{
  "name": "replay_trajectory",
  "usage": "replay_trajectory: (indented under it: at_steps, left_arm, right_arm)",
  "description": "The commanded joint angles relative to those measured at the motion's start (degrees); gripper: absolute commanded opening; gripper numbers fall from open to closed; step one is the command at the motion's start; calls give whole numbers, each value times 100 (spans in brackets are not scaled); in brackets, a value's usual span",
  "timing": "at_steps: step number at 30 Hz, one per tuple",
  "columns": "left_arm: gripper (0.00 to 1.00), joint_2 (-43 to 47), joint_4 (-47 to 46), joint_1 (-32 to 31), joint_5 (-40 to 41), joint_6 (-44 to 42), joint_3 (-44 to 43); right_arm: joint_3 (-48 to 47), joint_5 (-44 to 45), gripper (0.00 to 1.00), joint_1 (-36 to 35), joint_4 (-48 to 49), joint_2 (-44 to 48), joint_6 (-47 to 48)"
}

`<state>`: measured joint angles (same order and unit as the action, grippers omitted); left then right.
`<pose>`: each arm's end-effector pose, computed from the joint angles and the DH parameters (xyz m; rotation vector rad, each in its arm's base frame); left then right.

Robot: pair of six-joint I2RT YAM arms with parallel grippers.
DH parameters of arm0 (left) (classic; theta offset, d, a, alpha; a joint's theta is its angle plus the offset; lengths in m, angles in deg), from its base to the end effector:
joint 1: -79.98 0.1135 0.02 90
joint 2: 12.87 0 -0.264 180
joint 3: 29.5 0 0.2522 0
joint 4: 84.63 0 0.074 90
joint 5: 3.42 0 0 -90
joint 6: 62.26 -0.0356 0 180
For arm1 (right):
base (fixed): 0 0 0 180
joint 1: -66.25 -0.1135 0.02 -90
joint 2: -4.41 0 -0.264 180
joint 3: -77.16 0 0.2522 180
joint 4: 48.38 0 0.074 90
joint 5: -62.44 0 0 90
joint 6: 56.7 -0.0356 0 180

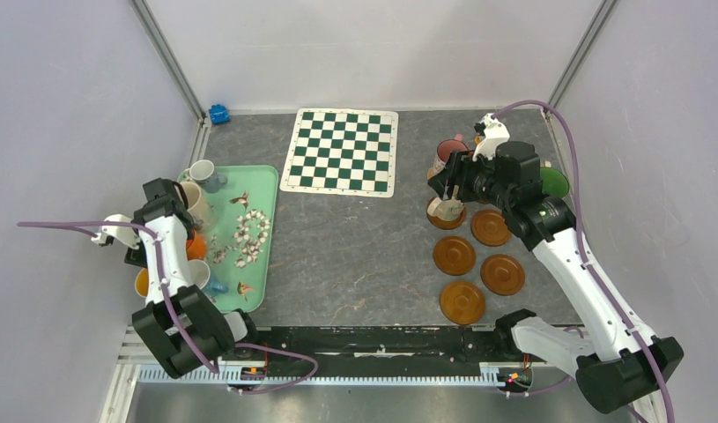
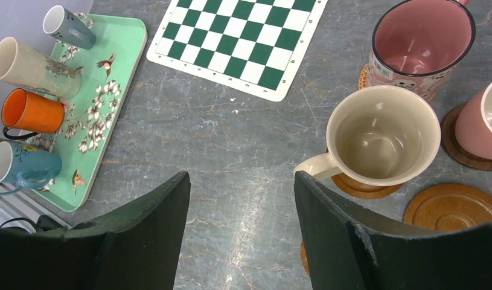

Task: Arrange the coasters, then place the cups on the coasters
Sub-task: Pick up the cup from the tray.

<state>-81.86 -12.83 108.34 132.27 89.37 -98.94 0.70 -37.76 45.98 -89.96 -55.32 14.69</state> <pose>0.1720 0.1218 0.2683 -1.8691 1.6275 0.8818 0.2111 0.0847 0.3683 -0.1464 2.0452 0.6076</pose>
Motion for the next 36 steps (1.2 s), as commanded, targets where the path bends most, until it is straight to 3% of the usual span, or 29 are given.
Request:
replay_trajectory:
  at_steps: [1, 6, 25, 31, 36]
  left_arm:
    - [52, -79, -303, 161, -184, -76, -90]
    - [40, -259, -405, 299, -444, -100, -14]
    - [43, -505, -675, 389, -468, 12, 426]
    - [39, -526, -708, 389, -450, -19, 429]
    - [29, -523, -728, 390, -454, -6, 471]
  right_arm:
    - [-274, 53, 66, -23, 16, 69, 140]
    - [-237, 96, 67, -27, 19, 63, 177]
    - [-129, 189, 68, -21, -14, 21, 234]
    - [-99, 222, 69, -22, -26, 55, 206]
    - [-98, 178, 69, -21, -35, 60, 171]
